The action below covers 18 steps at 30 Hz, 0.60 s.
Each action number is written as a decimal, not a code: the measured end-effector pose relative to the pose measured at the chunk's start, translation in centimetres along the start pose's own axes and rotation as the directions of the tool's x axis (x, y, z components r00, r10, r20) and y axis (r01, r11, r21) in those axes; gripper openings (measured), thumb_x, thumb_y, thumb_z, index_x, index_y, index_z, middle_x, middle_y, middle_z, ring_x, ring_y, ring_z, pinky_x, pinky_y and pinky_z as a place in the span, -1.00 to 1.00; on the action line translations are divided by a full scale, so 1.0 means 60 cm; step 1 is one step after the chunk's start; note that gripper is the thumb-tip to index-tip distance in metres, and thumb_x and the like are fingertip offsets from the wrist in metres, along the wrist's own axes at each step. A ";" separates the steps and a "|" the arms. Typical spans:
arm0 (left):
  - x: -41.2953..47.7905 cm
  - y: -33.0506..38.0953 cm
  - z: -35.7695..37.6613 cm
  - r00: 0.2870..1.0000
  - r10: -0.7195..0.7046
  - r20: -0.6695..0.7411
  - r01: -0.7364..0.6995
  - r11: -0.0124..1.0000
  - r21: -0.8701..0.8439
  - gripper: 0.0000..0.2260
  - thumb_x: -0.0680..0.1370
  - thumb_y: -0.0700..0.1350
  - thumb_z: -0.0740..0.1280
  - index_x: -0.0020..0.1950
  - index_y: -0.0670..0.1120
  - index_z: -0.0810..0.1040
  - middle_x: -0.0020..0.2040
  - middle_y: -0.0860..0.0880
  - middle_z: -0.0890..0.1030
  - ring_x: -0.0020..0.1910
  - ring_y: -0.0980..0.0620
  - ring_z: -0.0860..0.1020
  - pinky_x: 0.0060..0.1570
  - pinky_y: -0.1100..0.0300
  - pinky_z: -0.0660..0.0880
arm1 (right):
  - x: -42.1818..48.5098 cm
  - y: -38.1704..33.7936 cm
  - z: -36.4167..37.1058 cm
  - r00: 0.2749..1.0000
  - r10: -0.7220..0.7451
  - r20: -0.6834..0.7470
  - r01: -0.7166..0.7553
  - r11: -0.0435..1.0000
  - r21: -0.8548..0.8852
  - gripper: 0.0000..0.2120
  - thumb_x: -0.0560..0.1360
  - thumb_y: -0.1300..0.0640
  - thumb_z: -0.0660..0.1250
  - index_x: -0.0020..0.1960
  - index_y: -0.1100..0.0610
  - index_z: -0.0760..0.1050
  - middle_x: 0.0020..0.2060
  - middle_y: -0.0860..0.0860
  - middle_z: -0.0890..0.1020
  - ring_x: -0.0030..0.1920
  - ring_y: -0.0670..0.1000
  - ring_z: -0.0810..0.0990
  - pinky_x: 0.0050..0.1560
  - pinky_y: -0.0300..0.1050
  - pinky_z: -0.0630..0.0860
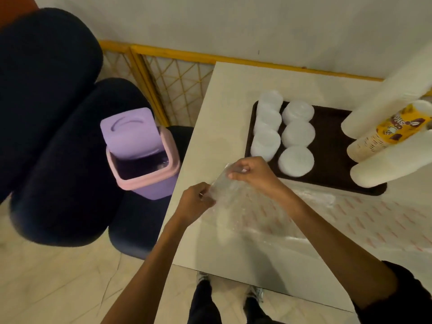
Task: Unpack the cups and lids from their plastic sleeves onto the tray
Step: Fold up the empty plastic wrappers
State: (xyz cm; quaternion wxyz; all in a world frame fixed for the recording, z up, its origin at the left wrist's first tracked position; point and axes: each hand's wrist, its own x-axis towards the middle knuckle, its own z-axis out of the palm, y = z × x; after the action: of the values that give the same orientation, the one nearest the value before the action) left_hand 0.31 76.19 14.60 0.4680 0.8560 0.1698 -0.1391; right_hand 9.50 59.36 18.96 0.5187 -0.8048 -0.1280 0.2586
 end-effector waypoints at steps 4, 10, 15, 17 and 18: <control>0.026 -0.046 -0.048 0.967 -0.041 -0.251 0.063 0.995 0.082 -0.90 0.52 -0.19 0.36 0.02 -0.17 0.54 -0.10 -0.04 0.55 -0.12 -0.08 0.51 -0.20 0.18 0.35 | 0.061 -0.037 0.071 0.995 -0.094 0.038 0.099 0.979 -0.180 -0.83 0.46 0.22 0.43 0.03 0.24 0.63 -0.04 0.09 0.68 -0.01 0.00 0.61 0.06 -0.25 0.47; 0.070 -0.089 -0.123 0.880 0.000 -0.476 0.002 1.000 0.004 -0.78 0.52 -0.20 0.38 0.15 -0.17 0.53 0.04 -0.07 0.57 -0.04 -0.04 0.51 0.00 0.10 0.46 | 0.144 -0.083 0.171 0.985 -0.168 0.042 0.172 0.918 -0.357 -0.75 0.50 0.10 0.38 0.13 0.17 0.60 0.08 0.05 0.65 0.02 -0.04 0.59 0.13 -0.30 0.43; 0.121 -0.127 -0.188 0.810 0.184 -0.557 -0.106 0.980 0.171 -0.84 0.48 -0.24 0.41 0.05 -0.22 0.57 -0.04 -0.13 0.62 -0.10 -0.09 0.55 -0.09 0.09 0.49 | 0.206 -0.105 0.244 0.974 -0.217 0.061 0.224 0.909 -0.350 -0.74 0.51 0.10 0.37 0.16 0.15 0.60 0.10 0.07 0.65 0.08 0.05 0.62 0.23 -0.07 0.50; 0.135 -0.143 -0.204 0.797 0.210 -0.566 -0.125 0.975 0.185 -0.89 0.49 -0.27 0.39 0.01 -0.22 0.56 -0.08 -0.12 0.62 -0.16 -0.06 0.53 -0.15 0.11 0.49 | 0.220 -0.106 0.263 0.964 -0.257 0.066 0.263 0.891 -0.371 -0.77 0.51 0.13 0.36 0.14 0.17 0.61 0.07 0.08 0.66 0.05 0.05 0.62 0.17 -0.16 0.47; 0.144 -0.153 -0.213 0.795 0.203 -0.572 -0.119 0.976 0.180 -0.89 0.50 -0.28 0.37 0.01 -0.23 0.56 -0.10 -0.12 0.62 -0.19 -0.03 0.51 -0.17 0.15 0.48 | 0.233 -0.103 0.277 0.959 -0.275 0.070 0.280 0.879 -0.387 -0.78 0.50 0.13 0.37 0.12 0.17 0.62 0.05 0.09 0.67 0.03 0.06 0.63 0.17 -0.14 0.48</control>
State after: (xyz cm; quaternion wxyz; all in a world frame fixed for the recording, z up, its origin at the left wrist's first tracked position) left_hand 5.25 93.04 10.96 0.3440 0.8977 0.2228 0.1615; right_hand 12.43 81.41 15.13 0.3776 -0.8640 -0.2943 0.1560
